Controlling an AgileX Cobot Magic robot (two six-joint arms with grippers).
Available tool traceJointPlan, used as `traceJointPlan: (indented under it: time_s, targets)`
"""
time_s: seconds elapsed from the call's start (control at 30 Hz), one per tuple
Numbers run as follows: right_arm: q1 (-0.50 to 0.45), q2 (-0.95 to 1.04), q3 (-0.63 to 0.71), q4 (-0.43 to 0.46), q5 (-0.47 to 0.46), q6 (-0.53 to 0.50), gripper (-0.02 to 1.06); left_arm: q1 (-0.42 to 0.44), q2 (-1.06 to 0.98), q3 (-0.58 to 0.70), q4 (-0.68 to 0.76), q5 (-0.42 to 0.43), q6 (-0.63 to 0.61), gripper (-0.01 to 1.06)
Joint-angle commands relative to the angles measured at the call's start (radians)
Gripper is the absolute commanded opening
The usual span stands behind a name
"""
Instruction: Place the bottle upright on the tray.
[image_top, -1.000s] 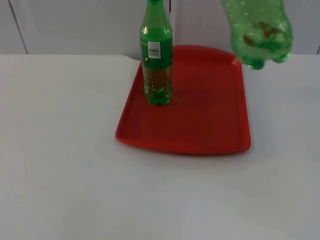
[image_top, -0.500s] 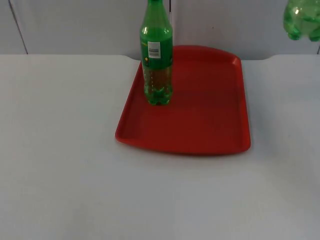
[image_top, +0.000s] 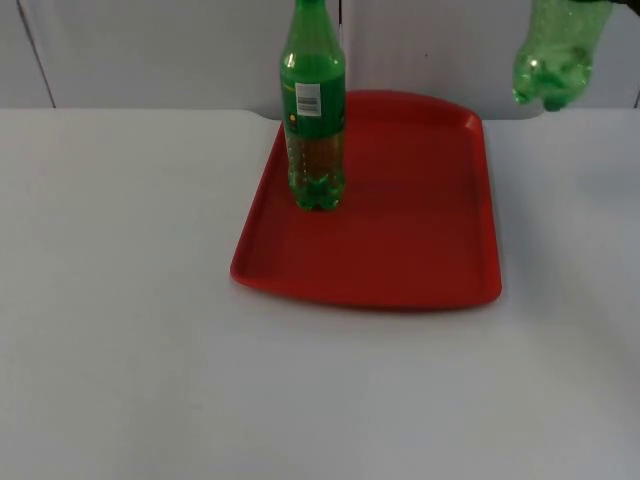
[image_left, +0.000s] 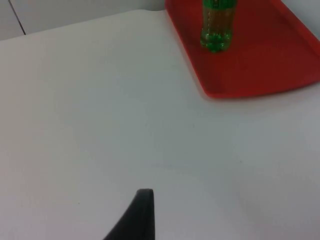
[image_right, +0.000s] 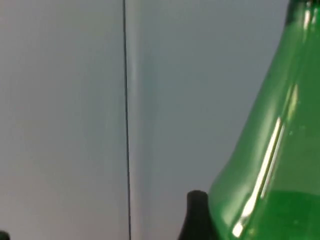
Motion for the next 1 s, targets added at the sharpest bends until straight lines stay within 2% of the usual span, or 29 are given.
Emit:
traceJointPlan:
  time_s: [0.0, 0.1, 0.17, 0.47, 0.73, 0.97]
  targets:
    - [-0.005, 0.06, -0.052, -0.022, -0.065, 0.02, 0.0, -0.007, -0.003, 0.005, 0.003, -0.01, -0.002, 1.05]
    - [-0.005, 0.151, -0.151, -0.103, -0.065, 0.02, 0.0, -0.007, -0.003, 0.005, 0.003, -0.01, -0.002, 1.05]
    - [-0.005, 0.181, -0.182, -0.122, -0.067, 0.02, 0.0, -0.007, -0.003, 0.005, 0.003, -0.01, -0.002, 1.05]
    - [-0.005, 0.396, -0.462, -0.12, -0.075, 0.022, 0.0, -0.007, -0.003, 0.005, 0.003, -0.01, -0.002, 1.05]
    - [-0.005, 0.557, -0.624, -0.113, -0.081, 0.078, 0.0, -0.007, -0.003, 0.005, 0.003, -0.01, -0.002, 1.05]
    - [-0.005, 0.68, -0.722, -0.113, -0.147, 0.096, 0.0, -0.007, -0.003, 0.005, 0.005, -0.01, -0.002, 1.05]
